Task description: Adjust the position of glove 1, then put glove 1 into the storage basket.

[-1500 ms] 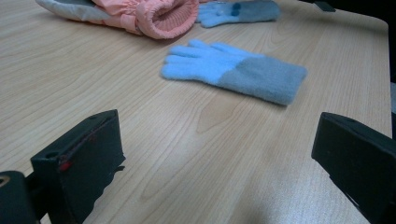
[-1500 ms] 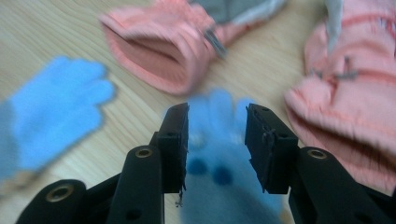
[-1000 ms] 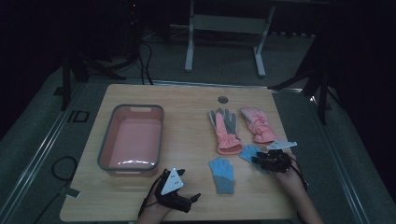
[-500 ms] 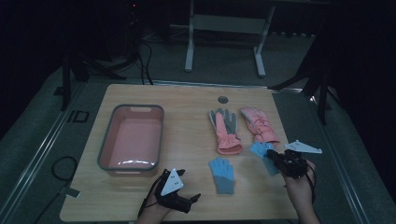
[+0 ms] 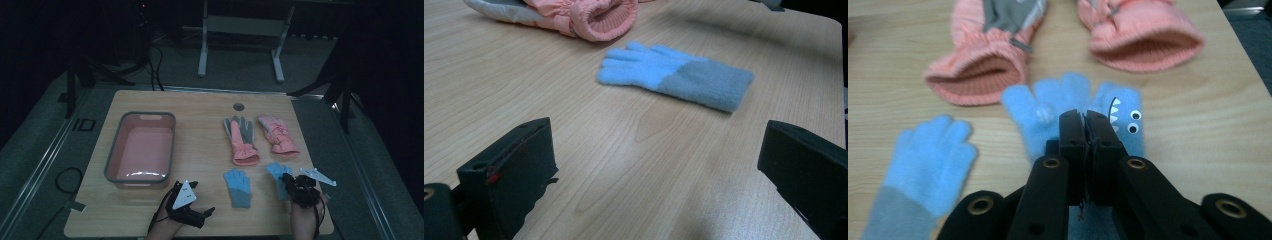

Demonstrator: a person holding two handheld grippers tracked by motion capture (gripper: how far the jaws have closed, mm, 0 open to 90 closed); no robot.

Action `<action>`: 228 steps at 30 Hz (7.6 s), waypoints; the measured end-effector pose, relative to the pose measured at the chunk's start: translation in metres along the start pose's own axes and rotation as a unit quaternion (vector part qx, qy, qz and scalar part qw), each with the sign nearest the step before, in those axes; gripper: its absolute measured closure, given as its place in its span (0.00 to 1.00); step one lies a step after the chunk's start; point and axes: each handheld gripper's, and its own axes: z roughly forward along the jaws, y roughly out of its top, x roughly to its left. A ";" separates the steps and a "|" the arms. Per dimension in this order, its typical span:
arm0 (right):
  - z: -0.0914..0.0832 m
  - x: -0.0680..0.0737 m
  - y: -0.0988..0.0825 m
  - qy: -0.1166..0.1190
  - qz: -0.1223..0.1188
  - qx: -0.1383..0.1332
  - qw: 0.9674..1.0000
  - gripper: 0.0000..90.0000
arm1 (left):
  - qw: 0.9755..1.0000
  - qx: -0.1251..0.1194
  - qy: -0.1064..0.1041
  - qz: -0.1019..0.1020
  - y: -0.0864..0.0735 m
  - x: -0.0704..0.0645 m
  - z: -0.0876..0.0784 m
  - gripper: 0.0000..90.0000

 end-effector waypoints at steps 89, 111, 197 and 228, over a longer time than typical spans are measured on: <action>-0.002 0.089 0.018 0.116 -0.149 0.016 0.982 0.96 | 1.000 0.008 -0.008 0.011 0.001 -0.002 0.003 0.02; 0.035 0.105 -0.018 0.132 -0.159 0.083 0.975 0.94 | 1.000 0.011 -0.009 0.011 0.001 -0.003 0.003 0.02; 0.089 0.077 0.001 0.255 -0.236 0.143 0.927 0.75 | 0.973 0.111 -0.117 0.167 0.054 -0.035 0.090 0.78; 0.069 0.100 0.061 0.311 -0.172 0.103 0.929 0.87 | 0.976 0.106 -0.094 0.164 0.111 0.003 0.041 0.87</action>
